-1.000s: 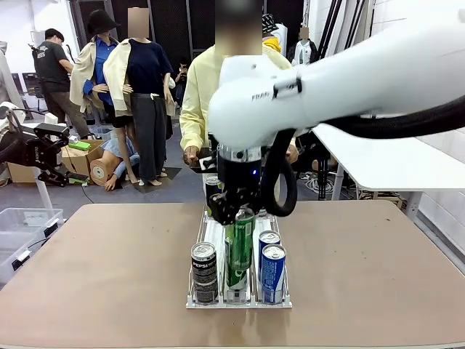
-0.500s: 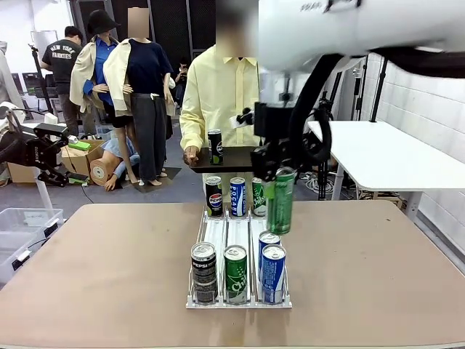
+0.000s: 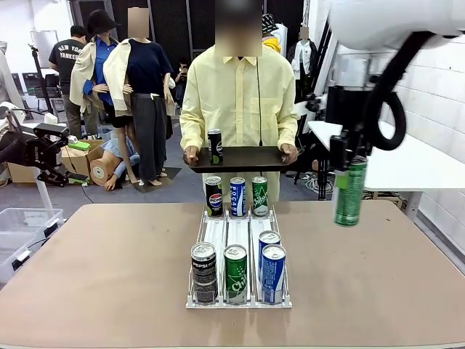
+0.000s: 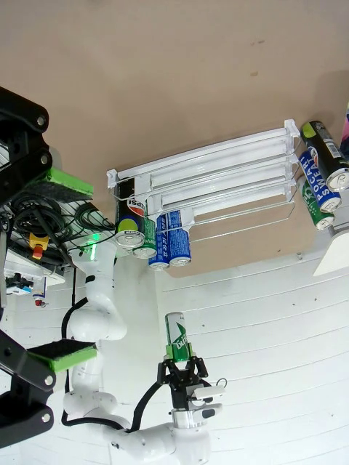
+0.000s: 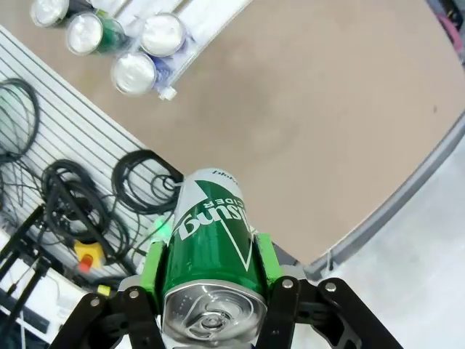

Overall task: Retrieve and hand over the desired beverage to the person.
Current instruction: Pick up another can of the same type that the person held from the Automatic Can Dispenser, then place the picked can on the Handle tray extended by the person.

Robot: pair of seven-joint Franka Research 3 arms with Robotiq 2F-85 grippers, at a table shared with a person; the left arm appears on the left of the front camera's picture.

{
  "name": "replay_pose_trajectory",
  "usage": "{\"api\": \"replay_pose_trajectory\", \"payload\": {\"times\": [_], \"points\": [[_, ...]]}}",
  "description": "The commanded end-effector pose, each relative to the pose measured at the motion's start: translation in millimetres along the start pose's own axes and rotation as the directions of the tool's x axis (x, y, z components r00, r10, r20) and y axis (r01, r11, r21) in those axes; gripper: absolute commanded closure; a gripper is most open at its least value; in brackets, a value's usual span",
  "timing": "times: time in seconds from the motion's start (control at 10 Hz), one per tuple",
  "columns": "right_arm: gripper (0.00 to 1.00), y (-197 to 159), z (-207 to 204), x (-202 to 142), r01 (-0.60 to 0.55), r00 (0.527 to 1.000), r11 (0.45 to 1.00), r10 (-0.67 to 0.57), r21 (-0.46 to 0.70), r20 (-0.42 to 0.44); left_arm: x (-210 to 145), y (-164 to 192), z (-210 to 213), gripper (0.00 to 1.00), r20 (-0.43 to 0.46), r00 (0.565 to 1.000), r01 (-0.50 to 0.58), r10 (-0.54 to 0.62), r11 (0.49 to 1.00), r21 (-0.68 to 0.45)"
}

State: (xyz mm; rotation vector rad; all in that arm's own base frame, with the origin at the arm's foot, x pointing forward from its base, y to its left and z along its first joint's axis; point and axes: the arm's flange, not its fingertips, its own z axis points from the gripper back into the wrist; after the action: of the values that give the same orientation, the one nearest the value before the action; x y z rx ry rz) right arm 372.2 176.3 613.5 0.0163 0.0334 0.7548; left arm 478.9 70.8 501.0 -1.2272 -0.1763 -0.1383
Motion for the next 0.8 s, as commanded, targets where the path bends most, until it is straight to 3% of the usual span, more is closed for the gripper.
{"api": "replay_pose_trajectory", "payload": {"times": [0.0,0.2,0.5,0.6,0.7], "points": [[0.96,-10,-11,-26,0.001,0.999,0.999,0.001,-0.038,0.048,0,-1,1,0.00,0.001,1.000,0.001,-0.001,1.000,0.000],[0.96,-23,-25,-45,0.088,0.994,0.991,-0.081,-0.102,0.074,0,-1,1,0.00,0.001,1.000,0.001,-0.001,1.000,0.000],[0.96,-27,-30,-67,0.094,0.983,0.984,-0.068,-0.150,0.170,0,-1,1,0.00,0.001,1.000,0.001,-0.001,1.000,0.000],[0.96,-30,-26,-52,0.082,0.994,0.993,-0.075,-0.085,0.085,0,-1,1,0.00,0.001,1.000,0.001,-0.001,1.000,0.000],[0.96,-30,-26,-52,0.082,0.994,0.993,-0.075,-0.085,0.085,0,-1,1,0.00,0.001,1.000,0.001,-0.001,1.000,0.000]]}}
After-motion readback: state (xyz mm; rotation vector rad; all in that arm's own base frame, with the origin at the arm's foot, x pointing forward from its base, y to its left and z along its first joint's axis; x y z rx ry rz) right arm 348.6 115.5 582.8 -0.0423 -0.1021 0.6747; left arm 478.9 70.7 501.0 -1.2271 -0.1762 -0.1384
